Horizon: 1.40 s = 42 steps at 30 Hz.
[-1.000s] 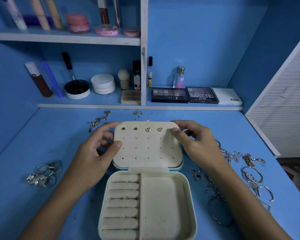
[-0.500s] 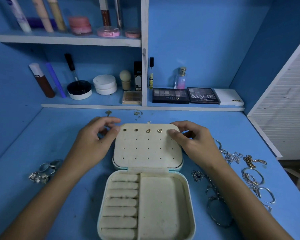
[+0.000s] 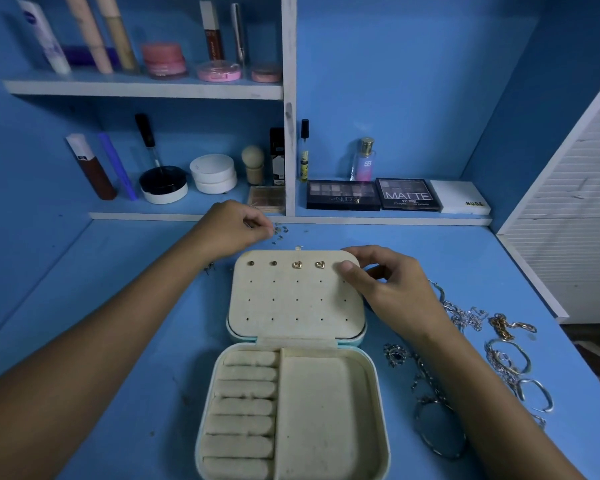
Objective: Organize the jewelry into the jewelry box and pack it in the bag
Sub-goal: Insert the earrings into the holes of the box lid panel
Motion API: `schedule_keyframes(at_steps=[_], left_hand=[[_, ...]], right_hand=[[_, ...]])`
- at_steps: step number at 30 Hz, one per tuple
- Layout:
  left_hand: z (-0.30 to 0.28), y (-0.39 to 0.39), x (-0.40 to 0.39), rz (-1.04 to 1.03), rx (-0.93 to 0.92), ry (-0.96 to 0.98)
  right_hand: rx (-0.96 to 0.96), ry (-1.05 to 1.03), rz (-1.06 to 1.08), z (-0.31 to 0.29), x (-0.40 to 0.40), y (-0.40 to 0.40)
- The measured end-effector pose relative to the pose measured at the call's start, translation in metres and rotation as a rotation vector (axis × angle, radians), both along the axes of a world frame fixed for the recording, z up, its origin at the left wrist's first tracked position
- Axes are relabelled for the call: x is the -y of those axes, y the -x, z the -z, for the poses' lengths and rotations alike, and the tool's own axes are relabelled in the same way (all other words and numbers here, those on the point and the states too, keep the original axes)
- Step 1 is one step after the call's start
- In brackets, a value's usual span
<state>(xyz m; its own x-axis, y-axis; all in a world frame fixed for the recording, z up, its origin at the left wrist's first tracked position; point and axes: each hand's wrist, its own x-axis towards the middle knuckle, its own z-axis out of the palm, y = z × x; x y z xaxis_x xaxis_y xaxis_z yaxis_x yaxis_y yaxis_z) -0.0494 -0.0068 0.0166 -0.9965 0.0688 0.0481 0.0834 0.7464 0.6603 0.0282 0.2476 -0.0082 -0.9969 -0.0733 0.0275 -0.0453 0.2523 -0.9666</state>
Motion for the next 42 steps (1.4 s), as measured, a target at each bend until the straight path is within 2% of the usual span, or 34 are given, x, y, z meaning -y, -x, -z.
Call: schedule_keyframes(at_steps=[4, 14, 24, 34, 42], left_hand=[[0.004, 0.004, -0.006, 0.032, 0.013, 0.033], [0.004, 0.014, -0.017, -0.060, 0.057, 0.094], [-0.001, 0.014, -0.020, -0.055, 0.087, 0.126], [-0.021, -0.003, -0.008, -0.178, -0.022, -0.051], [-0.037, -0.020, -0.003, -0.067, -0.064, -0.168]], right_hand=[[0.003, -0.001, 0.003, 0.000, 0.000, 0.001], [-0.003, -0.015, 0.010, 0.000, -0.001, 0.000], [-0.040, -0.039, 0.019, -0.002, -0.001, -0.003], [-0.143, 0.067, -0.010, -0.013, -0.004, -0.019], [-0.201, 0.068, -0.059, -0.034, -0.008, -0.035]])
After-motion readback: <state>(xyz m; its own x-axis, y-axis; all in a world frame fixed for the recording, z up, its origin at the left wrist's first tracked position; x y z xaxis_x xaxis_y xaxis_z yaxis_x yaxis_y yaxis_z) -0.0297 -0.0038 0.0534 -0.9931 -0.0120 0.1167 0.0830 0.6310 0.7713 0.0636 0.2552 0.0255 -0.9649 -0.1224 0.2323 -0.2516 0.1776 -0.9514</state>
